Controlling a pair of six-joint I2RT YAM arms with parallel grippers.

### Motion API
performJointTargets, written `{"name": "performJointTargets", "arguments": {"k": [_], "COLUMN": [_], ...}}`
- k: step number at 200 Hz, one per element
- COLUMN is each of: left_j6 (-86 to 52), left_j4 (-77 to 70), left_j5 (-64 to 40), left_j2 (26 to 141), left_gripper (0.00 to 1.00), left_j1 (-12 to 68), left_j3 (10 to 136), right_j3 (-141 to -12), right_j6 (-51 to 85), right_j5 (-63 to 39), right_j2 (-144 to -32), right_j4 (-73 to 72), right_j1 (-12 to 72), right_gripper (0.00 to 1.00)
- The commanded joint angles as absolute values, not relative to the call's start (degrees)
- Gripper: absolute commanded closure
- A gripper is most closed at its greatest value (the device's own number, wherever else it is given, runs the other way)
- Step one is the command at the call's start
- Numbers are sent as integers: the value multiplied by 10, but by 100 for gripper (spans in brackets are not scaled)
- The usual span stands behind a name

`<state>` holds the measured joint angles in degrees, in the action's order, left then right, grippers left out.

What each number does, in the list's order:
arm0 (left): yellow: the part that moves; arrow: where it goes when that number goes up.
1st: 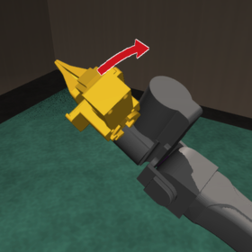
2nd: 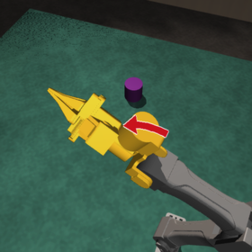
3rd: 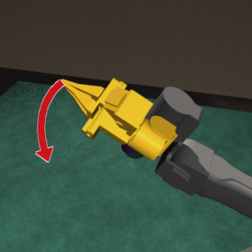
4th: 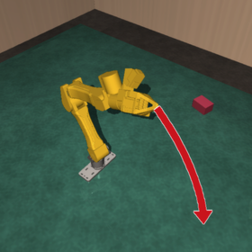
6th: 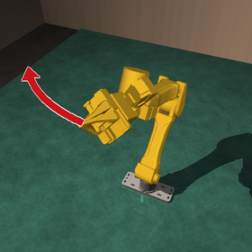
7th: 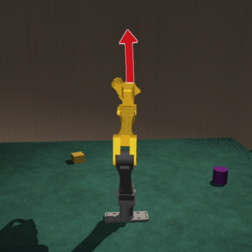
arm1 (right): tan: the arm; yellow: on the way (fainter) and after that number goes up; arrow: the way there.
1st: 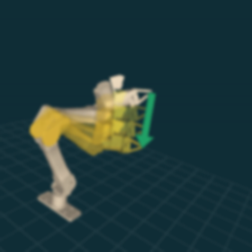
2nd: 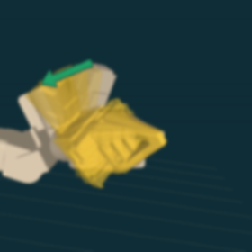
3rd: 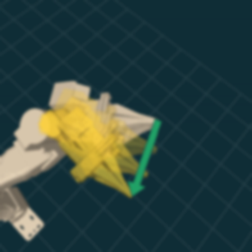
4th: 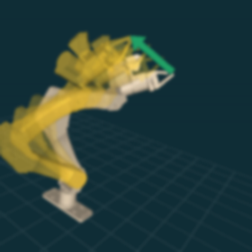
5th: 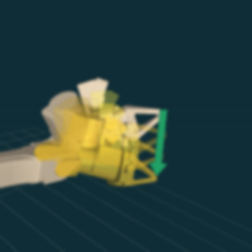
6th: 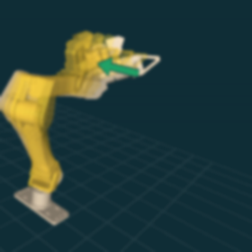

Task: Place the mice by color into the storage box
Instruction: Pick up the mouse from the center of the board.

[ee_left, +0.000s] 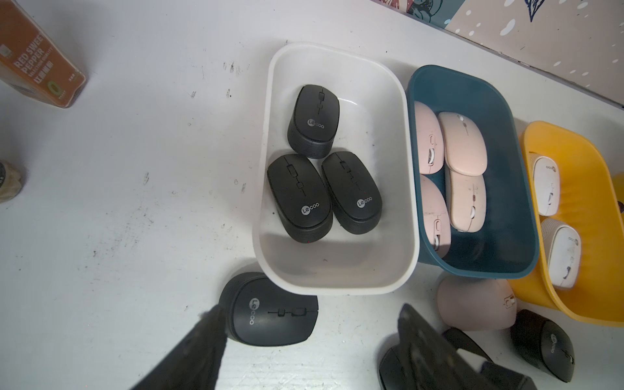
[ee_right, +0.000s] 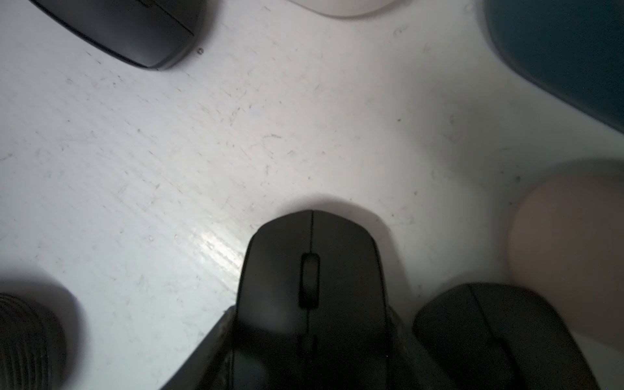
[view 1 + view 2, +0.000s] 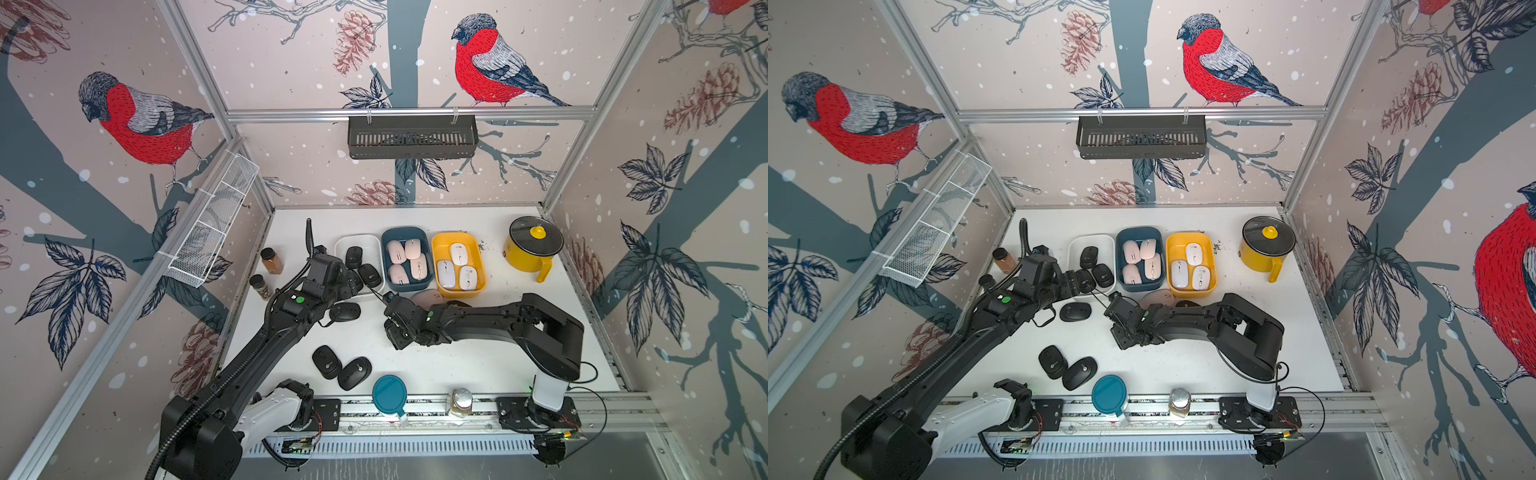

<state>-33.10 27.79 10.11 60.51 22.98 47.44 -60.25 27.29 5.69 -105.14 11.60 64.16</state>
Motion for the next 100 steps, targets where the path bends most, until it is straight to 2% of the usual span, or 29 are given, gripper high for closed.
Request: {"name": "performJointTargets", "arguments": {"k": [1,100], "left_j6": [-335,-307], "left_j4": [265,286], "left_j5": [107,156], "left_j2": [601,594], "left_gripper": [21,20], "left_j1": [229,229], "left_j3": [475,523], "right_j3": [-610,-654], "right_j6": [288,311], "right_j5": [69,39], "right_j2": [-1036,-979], "right_j4": [142,147], "right_j1": [642,595], "right_gripper": [41,40]}}
